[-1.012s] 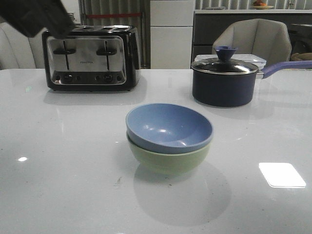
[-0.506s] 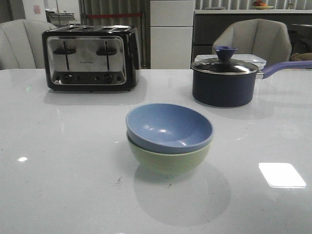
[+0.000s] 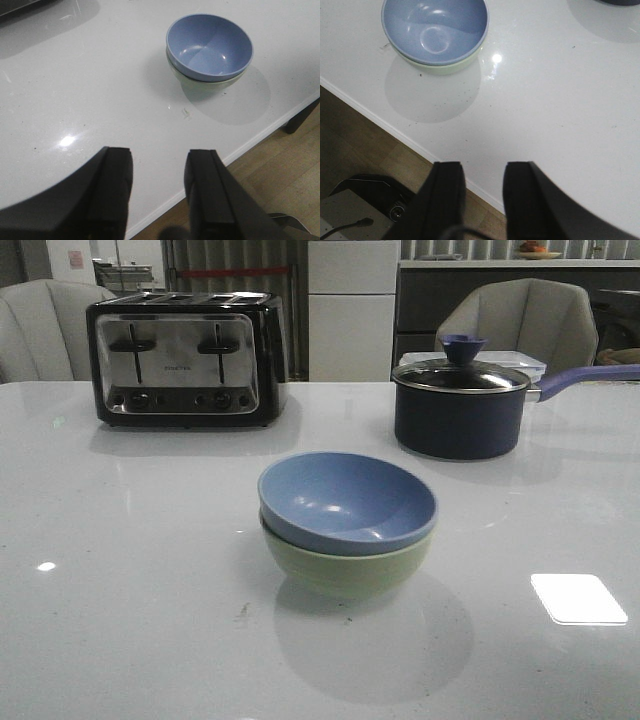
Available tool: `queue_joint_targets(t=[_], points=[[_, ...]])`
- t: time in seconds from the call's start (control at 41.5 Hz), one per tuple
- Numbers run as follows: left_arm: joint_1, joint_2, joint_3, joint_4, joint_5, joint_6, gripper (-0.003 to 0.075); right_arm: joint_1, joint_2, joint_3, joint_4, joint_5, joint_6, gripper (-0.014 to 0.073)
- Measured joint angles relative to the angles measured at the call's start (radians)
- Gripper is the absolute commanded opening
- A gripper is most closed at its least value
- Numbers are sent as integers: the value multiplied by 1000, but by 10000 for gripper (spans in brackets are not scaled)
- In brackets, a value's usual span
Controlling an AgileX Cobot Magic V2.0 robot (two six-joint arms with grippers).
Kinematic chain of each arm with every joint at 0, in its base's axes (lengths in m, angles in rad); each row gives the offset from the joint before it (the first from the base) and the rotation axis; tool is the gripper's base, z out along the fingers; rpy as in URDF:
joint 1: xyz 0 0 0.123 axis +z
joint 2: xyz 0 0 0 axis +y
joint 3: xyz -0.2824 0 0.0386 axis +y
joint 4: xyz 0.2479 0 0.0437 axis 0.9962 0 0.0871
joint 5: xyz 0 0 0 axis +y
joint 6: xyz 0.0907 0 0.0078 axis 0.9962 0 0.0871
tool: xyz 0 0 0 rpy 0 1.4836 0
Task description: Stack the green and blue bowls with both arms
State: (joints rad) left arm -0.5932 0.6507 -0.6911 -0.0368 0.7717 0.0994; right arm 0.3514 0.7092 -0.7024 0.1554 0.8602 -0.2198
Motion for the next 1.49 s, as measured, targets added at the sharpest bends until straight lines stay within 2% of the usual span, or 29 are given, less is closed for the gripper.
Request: queue_joint_targets(t=[0.145, 0.289, 0.94, 1.108, 1.325, 1.494], points=[[0, 17, 0, 0, 0, 0, 151, 0, 0, 0, 0, 0, 0, 65], [0, 21, 0, 0, -2, 0, 91, 0, 0, 0, 0, 0, 0, 54], [6, 4, 4, 27, -8, 0, 93, 0, 0, 0, 0, 19, 0, 54], [162, -135, 81, 77, -105, 0, 93, 0, 0, 0, 0, 19, 0, 54], [421, -412, 312, 63, -350, 0, 93, 0, 0, 0, 0, 19, 0, 54], [554, -587, 498, 6, -452, 0, 93, 0, 0, 0, 0, 19, 0, 54]])
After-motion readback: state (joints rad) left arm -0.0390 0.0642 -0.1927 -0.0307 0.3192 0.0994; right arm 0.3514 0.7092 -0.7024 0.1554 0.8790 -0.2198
